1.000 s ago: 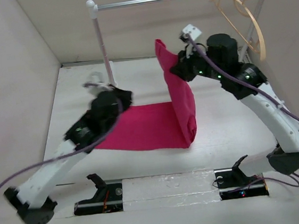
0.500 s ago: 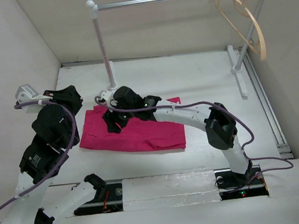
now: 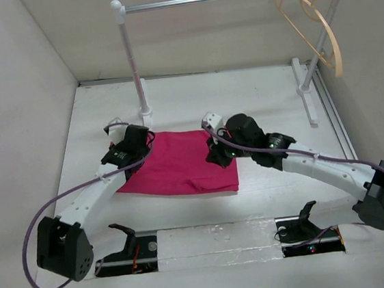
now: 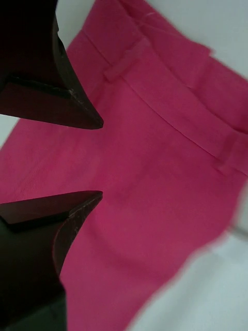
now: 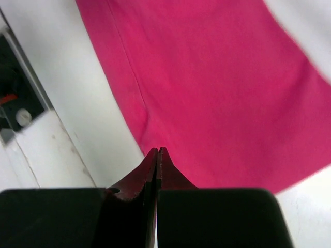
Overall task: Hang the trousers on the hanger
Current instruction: Fold the trousers at the center of the board, then pick up the hanger from the clothesline.
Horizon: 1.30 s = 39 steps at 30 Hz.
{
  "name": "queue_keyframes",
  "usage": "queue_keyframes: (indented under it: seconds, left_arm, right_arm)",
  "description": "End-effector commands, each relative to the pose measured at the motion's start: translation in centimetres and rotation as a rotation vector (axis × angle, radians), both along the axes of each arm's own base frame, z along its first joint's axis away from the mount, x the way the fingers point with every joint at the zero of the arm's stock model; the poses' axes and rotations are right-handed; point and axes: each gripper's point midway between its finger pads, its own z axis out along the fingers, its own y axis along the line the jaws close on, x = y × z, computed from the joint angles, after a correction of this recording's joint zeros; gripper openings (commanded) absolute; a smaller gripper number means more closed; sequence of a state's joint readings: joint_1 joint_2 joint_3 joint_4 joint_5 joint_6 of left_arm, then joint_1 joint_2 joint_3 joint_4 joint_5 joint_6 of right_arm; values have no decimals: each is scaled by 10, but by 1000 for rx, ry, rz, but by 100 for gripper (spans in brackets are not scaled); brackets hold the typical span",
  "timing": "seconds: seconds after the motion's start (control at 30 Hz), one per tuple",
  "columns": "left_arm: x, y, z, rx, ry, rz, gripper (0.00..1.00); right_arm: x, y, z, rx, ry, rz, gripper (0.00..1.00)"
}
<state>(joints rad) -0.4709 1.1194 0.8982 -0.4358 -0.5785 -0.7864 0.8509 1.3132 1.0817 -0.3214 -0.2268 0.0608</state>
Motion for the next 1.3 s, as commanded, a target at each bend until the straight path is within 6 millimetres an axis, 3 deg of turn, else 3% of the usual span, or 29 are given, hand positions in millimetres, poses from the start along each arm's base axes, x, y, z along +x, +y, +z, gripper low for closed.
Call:
queue_keyframes:
  seconds: [0.0,0.03,0.1,0.13,0.33,0.47,0.57,0.63,0.67,0.7,0.73,0.77,0.8,0.83,0.87,0.93,0.97,1.0,1.03,1.07,1.1,1.13,1.17,1.2,1.23,1.27]
  left_arm:
    - [4,-10,-30,-170,35,-76,47]
    - [4,-8,-42,-192,67,-72,47]
    - [4,3,-63,-213,113,-50,47]
    - [4,11,-71,-230,135,-29,47]
    - [-26,52,-131,-338,287,142,46]
    - [-35,63,-131,-337,282,197,46]
    - [-31,64,-107,-341,230,199,46]
    - [-21,58,-86,-369,172,167,46]
    - [-9,56,-56,-375,90,132,46]
    - [-2,45,-38,-385,44,73,45]
    - [4,39,-15,-382,-23,29,43]
    - [16,32,17,-372,-106,-24,38]
    - [23,13,47,-401,-162,-122,28]
    - [23,13,45,-401,-159,-123,24]
    - [30,7,68,-415,-207,-159,21]
    - [36,-8,84,-453,-238,-244,14]
    - [42,-13,100,-460,-284,-280,7]
    - [44,-22,108,-464,-297,-332,5]
    - [51,-27,108,-446,-291,-347,3]
    - [52,-49,127,-415,-305,-410,0]
    - [58,-54,135,-321,-320,-420,0]
    - [68,-72,125,-279,-276,-461,0]
    - [62,-109,143,-244,-272,-543,0]
    - [64,-122,147,-185,-268,-551,0]
    - [67,-142,134,-116,-219,-602,0]
    - [63,-159,150,-93,-249,-634,2]
  right_arm:
    - [-4,-29,-46,-71,57,-61,0]
    - [-12,-40,-69,-100,94,-66,2]
    - [-11,-52,-84,-101,114,-94,4]
    - [-19,-61,-106,-133,150,-95,4]
    - [-33,-96,-169,-220,253,-170,0]
    - [-43,-106,-181,-239,294,-181,0]
    - [-43,-107,-157,-233,269,-174,0]
    - [-30,-91,-100,-149,174,-141,0]
    - [-26,-88,-76,-130,128,-124,5]
    - [-29,-87,-56,-131,110,-106,8]
    - [-12,-79,2,-55,-3,-123,11]
    - [-9,-87,27,-76,-66,-121,18]
    - [11,-101,78,-78,-178,-175,18]
    - [16,-101,118,-20,-248,-199,18]
    - [26,-111,129,-80,-283,-206,1]
    - [54,-140,176,-98,-388,-302,0]
    - [61,-156,220,-89,-483,-348,0]
    - [77,-164,231,-110,-507,-384,0]
    - [92,-192,248,-130,-545,-471,0]
    - [96,-208,280,-123,-631,-509,0]
    - [112,-222,283,-143,-633,-558,0]
    - [124,-256,290,-163,-641,-648,0]
    - [124,-273,310,-155,-680,-692,4]
    - [131,-289,311,-165,-677,-736,15]
    - [144,-304,307,-176,-659,-766,32]
    - [149,-328,306,-165,-645,-795,57]
